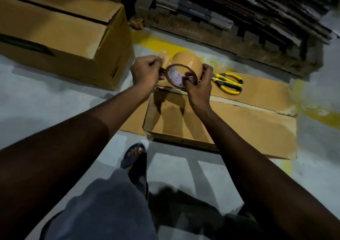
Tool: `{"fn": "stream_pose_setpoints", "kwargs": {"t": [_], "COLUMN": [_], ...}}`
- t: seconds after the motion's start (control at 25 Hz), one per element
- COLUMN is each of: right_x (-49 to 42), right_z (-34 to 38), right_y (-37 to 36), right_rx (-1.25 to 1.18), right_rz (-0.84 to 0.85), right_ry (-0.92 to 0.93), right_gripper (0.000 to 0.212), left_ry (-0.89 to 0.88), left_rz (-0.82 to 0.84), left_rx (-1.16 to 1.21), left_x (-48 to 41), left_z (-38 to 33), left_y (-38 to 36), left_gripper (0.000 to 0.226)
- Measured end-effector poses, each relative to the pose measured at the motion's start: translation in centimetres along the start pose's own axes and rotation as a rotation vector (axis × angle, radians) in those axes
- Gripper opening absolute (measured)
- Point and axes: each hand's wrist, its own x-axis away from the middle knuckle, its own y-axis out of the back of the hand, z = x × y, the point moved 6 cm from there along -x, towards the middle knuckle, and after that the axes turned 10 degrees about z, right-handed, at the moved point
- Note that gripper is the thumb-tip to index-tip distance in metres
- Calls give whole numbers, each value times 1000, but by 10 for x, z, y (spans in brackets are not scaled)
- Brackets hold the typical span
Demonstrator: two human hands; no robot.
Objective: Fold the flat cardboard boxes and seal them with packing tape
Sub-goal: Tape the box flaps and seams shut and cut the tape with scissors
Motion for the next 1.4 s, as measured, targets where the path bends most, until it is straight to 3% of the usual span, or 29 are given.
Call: {"fn": "stream_pose_setpoints", "kwargs": {"t": [0.12, 0.32, 0.48, 0.56, 0.68, 0.8, 0.96, 1.12, 1.28, 1.4], "right_x": [-14, -10, -4, -1, -4, -15, -17, -19, -19, -19], "right_z": [-20, -35, -49, -49, -44, -44, -48, -57, -59, -57], "right_y": [-15, -30, -21, -23, -15, 1, 2, 4, 5, 6], "right_rx": [60, 187, 182, 260, 373, 461, 565, 625, 662, 664], "right_rz": [-45, -21, -100, -74, -68, -78, -59, -61, -46, -57], "right_ry": [70, 293, 285, 285, 422, 509, 540, 512, 503, 475], "right_gripper": [47, 56, 63, 68, 49, 65, 75, 94, 93, 92], "left_ry": [58, 46, 126, 205, 287, 366, 409, 424, 483, 628], "left_rz": [-63, -192, -300, -297, -274, -275, -273, -242, -174, -95], "left_rx": [47, -132, 84, 158, 291, 398, 433, 407, 223, 190], "left_x": [-14, -13, -11, -12, -11, -9, -5, -8, -11, -12], "left_z": [60, 96, 120, 131, 143, 151, 154, 157, 170, 180], "left_y": [2, -7, -9, -6, 0, 1, -2, -2, -7, -10], "left_gripper": [29, 32, 25, 29, 29, 15, 16, 26, 29, 36]}}
